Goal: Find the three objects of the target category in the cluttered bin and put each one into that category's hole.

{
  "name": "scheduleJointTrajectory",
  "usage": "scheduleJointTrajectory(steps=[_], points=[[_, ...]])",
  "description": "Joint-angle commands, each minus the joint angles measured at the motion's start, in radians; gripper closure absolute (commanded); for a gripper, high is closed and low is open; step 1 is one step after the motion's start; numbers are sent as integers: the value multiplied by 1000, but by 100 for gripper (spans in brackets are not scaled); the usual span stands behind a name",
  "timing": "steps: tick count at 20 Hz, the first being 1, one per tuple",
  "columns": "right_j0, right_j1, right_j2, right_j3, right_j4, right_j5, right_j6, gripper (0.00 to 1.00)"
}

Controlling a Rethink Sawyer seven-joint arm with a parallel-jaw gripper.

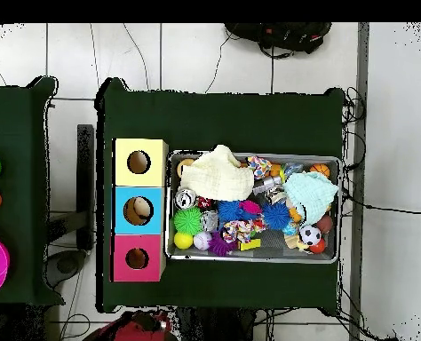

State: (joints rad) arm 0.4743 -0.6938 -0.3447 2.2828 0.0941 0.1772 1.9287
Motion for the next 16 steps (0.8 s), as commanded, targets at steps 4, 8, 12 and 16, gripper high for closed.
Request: scheduleJointTrajectory(steps=[4, 8, 12, 16], points=[[54, 111, -14, -255, 148, 198, 265, 100], [109, 111, -56, -301, 175, 281, 292, 100], [119, 108, -59, -311, 198, 300, 297, 100], [134, 111, -67, -306, 217, 288, 302, 100]])
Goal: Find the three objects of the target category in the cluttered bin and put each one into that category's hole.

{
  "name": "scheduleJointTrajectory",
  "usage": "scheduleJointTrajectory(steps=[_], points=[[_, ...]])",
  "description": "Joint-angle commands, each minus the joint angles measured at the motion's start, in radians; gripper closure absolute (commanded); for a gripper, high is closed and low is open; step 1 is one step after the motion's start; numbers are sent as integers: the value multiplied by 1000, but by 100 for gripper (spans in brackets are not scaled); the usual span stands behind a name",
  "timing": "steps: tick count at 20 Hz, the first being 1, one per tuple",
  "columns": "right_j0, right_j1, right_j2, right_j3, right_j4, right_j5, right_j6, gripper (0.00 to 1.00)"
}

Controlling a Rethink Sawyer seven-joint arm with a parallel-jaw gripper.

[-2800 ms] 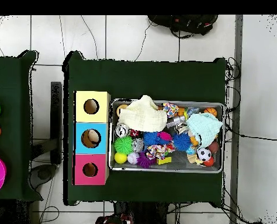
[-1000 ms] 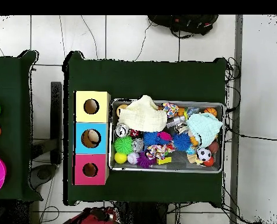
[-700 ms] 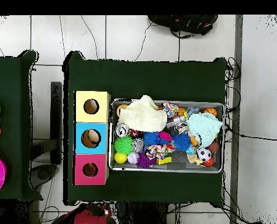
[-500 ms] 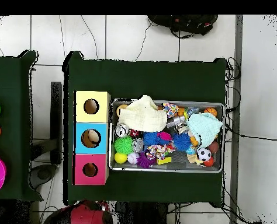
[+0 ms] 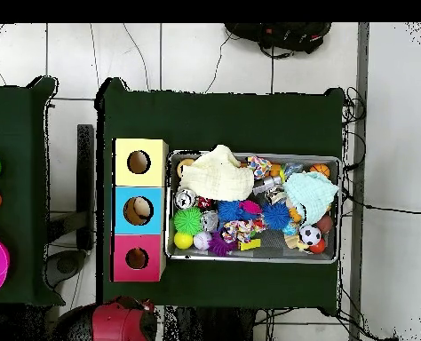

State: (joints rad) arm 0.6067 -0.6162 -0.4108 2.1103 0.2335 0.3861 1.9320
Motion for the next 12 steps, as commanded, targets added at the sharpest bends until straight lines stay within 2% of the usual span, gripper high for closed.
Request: scheduleJointTrajectory(steps=[1, 8, 12], points=[[5, 33, -4, -135, 81, 81, 298, 100], [32, 34, -39, -211, 100, 188, 322, 100], [11, 37, -39, -260, 95, 247, 318, 100]])
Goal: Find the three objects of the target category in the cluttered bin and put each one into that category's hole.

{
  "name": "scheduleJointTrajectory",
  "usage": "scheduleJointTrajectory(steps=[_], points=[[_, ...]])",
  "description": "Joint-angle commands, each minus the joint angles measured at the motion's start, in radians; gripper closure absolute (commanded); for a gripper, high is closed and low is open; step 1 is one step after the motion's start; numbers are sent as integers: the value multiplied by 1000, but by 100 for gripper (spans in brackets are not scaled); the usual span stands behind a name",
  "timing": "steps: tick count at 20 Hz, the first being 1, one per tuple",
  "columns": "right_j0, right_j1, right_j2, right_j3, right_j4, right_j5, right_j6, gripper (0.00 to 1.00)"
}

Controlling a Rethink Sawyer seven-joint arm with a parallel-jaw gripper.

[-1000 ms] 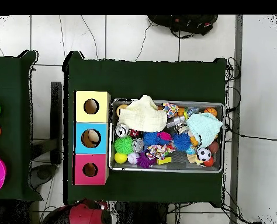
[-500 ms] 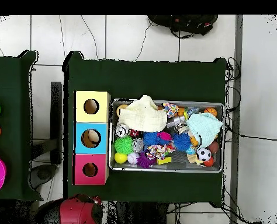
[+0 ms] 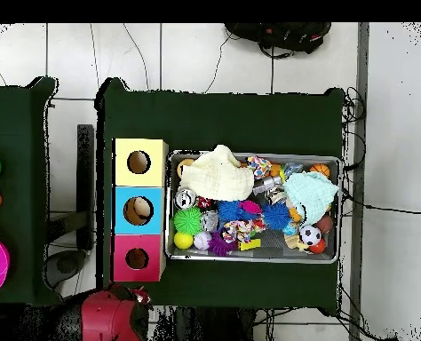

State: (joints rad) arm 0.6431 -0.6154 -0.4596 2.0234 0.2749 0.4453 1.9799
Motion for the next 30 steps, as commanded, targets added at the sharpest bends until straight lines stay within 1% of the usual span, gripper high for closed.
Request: scheduleJointTrajectory(steps=[1, 3, 6, 9, 13, 17, 18, 20, 22, 25, 27, 28, 30], points=[[-36, 35, 15, -180, 53, 195, 266, 100], [-58, 33, 22, -195, 49, 215, 253, 100], [-88, 9, 18, -226, 29, 295, 227, 100], [-146, -19, 37, -240, 20, 357, 178, 100], [-191, -25, 56, -263, 13, 394, 155, 100], [-227, -51, 78, -270, 27, 438, 162, 100], [-242, -54, 88, -270, 30, 434, 152, 100], [-260, -42, 100, -290, 27, 443, 147, 100], [-263, -19, 99, -333, 12, 470, 156, 100], [-274, 9, 107, -381, 8, 497, 170, 100], [-281, 31, 109, -422, 5, 532, 181, 100], [-285, 42, 112, -432, 8, 531, 185, 100], [-288, 62, 122, -429, 20, 499, 193, 100]])
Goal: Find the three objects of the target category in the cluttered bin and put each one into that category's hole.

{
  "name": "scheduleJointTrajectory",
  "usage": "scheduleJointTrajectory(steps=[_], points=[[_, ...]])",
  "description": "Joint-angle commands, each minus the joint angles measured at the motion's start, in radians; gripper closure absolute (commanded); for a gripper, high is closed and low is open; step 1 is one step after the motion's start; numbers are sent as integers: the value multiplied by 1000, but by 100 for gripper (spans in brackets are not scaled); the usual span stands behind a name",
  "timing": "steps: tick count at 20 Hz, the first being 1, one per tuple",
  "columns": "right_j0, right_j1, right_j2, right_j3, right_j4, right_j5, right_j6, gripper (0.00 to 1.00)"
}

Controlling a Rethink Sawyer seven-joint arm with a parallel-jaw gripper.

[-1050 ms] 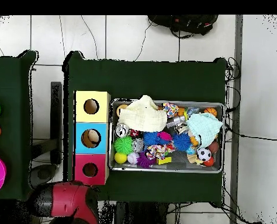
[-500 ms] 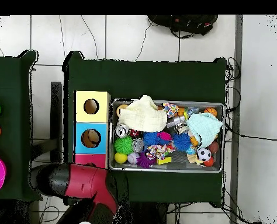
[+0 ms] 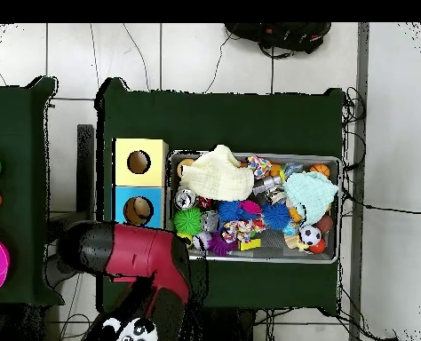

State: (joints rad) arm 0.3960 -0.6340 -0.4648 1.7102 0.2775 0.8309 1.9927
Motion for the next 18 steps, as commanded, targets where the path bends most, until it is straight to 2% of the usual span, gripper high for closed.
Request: scheduleJointTrajectory(steps=[1, 4, 18], points=[[-37, 88, 128, -112, 19, 96, 185, 100], [-26, 95, 127, -94, 20, 55, 189, 100], [-4, 75, 126, -36, 31, 13, 191, 100]])
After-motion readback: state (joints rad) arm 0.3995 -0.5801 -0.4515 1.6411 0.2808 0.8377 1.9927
